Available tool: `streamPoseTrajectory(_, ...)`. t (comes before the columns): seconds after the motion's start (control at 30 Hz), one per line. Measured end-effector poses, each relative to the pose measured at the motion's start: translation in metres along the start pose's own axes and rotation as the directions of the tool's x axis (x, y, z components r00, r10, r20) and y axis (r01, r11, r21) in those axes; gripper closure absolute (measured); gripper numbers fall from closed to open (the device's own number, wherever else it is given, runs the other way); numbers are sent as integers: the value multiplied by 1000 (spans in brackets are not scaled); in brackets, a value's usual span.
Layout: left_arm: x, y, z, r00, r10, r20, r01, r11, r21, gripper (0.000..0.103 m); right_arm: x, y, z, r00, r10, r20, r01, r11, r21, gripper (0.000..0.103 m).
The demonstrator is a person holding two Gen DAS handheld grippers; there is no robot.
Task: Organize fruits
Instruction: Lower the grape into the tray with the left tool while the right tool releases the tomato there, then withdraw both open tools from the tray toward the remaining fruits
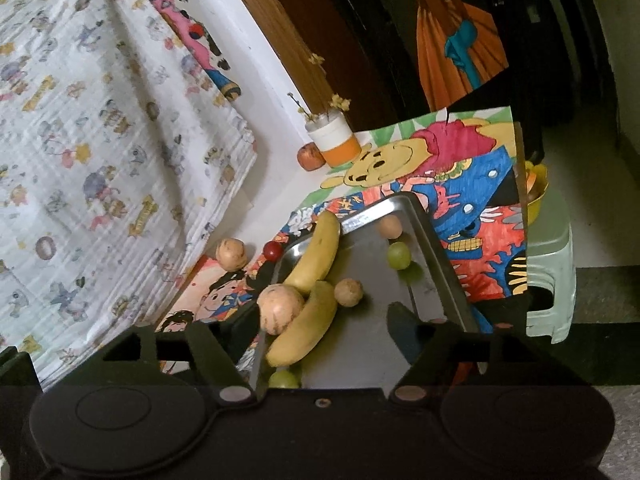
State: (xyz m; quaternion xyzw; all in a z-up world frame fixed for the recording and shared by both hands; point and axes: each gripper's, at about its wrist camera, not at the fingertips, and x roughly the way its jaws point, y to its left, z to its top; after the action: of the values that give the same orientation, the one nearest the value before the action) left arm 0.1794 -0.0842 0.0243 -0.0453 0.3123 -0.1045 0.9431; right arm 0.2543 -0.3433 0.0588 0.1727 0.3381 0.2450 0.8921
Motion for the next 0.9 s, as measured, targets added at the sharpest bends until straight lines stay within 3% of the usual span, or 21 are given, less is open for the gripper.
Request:
streamPoseTrajectory(0.3, -41, 19, -5, 998, 26, 57, -23, 998, -61, 0, -37, 29, -26, 1000, -17, 21, 18, 999, -47, 11)
streamPoseTrajectory(0.6, -67, 29, -15, 997, 43, 57, -40, 998, -57, 0, -64, 56, -55, 999, -39, 5, 40, 995, -87, 1)
streamPoseTrajectory(0.9, -79, 42, -42, 997, 78, -27, -79, 996, -27, 0, -68, 76, -89, 976, -160, -145, 140, 981, -136, 1)
